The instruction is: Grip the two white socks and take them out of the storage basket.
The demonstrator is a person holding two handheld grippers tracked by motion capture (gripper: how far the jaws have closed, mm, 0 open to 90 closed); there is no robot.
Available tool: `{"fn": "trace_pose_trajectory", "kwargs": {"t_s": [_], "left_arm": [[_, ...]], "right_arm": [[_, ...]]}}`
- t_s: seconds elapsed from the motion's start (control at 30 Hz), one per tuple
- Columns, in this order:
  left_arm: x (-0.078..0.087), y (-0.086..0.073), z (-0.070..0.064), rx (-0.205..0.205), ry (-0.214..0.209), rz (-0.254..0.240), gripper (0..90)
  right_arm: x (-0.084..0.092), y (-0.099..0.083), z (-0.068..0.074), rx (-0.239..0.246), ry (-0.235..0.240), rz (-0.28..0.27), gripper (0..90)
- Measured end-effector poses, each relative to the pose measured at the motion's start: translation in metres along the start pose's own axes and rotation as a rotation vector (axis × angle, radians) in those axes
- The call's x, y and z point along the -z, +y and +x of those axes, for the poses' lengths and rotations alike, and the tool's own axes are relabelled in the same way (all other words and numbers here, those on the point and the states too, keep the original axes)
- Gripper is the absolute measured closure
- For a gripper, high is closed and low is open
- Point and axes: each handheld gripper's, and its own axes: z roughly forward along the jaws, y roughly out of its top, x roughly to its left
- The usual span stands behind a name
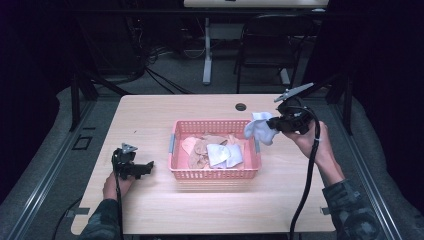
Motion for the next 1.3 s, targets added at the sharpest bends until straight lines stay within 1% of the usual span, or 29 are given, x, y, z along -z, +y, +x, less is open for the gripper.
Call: {"fn": "trace_pose_trajectory", "kwargs": {"t_s": [0.03, 0.13, 0.2, 0.23, 0.3, 0.37, 0.43, 0.47, 0.53, 0.63, 0.67, 0.7, 0.73, 0.77, 0.8, 0.83, 0.87, 0.9, 1.0, 1.13, 1.17, 1.23, 1.3], "left_arm": [[0.000, 0.000, 0.000, 0.000, 0.000, 0.000, 0.0], [0.000, 0.000, 0.000, 0.000, 0.000, 0.000, 0.0], [0.000, 0.000, 0.000, 0.000, 0.000, 0.000, 0.0], [0.000, 0.000, 0.000, 0.000, 0.000, 0.000, 0.0], [0.000, 0.000, 0.000, 0.000, 0.000, 0.001, 0.0], [0.000, 0.000, 0.000, 0.000, 0.000, 0.000, 0.0], [0.000, 0.000, 0.000, 0.000, 0.002, 0.000, 0.0], [0.000, 0.000, 0.000, 0.000, 0.000, 0.000, 0.0], [0.000, 0.000, 0.000, 0.000, 0.000, 0.000, 0.0], [0.000, 0.000, 0.000, 0.000, 0.000, 0.000, 0.0], [0.000, 0.000, 0.000, 0.000, 0.000, 0.000, 0.0], [0.000, 0.000, 0.000, 0.000, 0.000, 0.000, 0.0], [0.000, 0.000, 0.000, 0.000, 0.000, 0.000, 0.0], [0.000, 0.000, 0.000, 0.000, 0.000, 0.000, 0.0], [0.000, 0.000, 0.000, 0.000, 0.000, 0.000, 0.0], [0.000, 0.000, 0.000, 0.001, 0.002, -0.001, 0.0], [0.000, 0.000, 0.000, 0.000, 0.000, 0.000, 0.0], [0.000, 0.000, 0.000, 0.000, 0.000, 0.000, 0.0], [0.000, 0.000, 0.000, -0.002, 0.001, 0.002, 0.0], [0.000, 0.000, 0.000, 0.001, 0.001, 0.000, 0.0], [0.000, 0.000, 0.000, 0.000, 0.001, 0.000, 0.0], [0.000, 0.000, 0.000, 0.000, 0.000, 0.000, 0.0], [0.000, 0.000, 0.000, 0.000, 0.001, 0.000, 0.0]], "right_arm": [[0.000, 0.000, 0.000, 0.000, 0.000, 0.000, 83.3], [0.002, -0.008, -0.009, -0.013, -0.019, 0.010, 83.3], [0.002, -0.010, -0.011, -0.019, -0.023, 0.013, 83.3], [0.001, -0.015, -0.015, -0.027, -0.035, 0.023, 83.3], [0.000, -0.017, -0.017, -0.032, -0.037, 0.028, 83.3], [-0.003, -0.024, -0.023, -0.053, -0.039, 0.036, 83.3], [-0.004, -0.027, -0.025, -0.058, -0.042, 0.039, 83.3], [-0.008, -0.033, -0.028, -0.070, -0.047, 0.043, 83.3], [-0.009, -0.035, -0.029, -0.078, -0.050, 0.046, 83.3], [-0.018, -0.044, -0.034, -0.094, -0.058, 0.061, 83.2], [-0.026, -0.051, -0.038, -0.110, -0.062, 0.082, 83.3], [-0.026, -0.051, -0.038, -0.110, -0.062, 0.082, 83.3], [-0.033, -0.058, -0.041, -0.120, -0.063, 0.099, 83.3], [-0.033, -0.058, -0.041, -0.120, -0.063, 0.099, 83.3], [-0.039, -0.063, -0.043, -0.134, -0.060, 0.117, 83.3], [-0.042, -0.066, -0.045, -0.142, -0.059, 0.116, 83.3], [-0.045, -0.068, -0.046, -0.142, -0.064, 0.126, 83.3], [-0.045, -0.068, -0.046, -0.142, -0.064, 0.126, 83.3], [-0.052, -0.075, -0.051, -0.167, -0.064, 0.144, 83.3], [-0.057, -0.081, -0.057, -0.186, -0.080, 0.155, 83.3], [-0.059, -0.084, -0.060, -0.192, -0.075, 0.168, 83.3], [-0.061, -0.086, -0.061, -0.197, -0.083, 0.172, 83.2], [-0.064, -0.088, -0.062, -0.205, -0.079, 0.180, 83.2]]}}
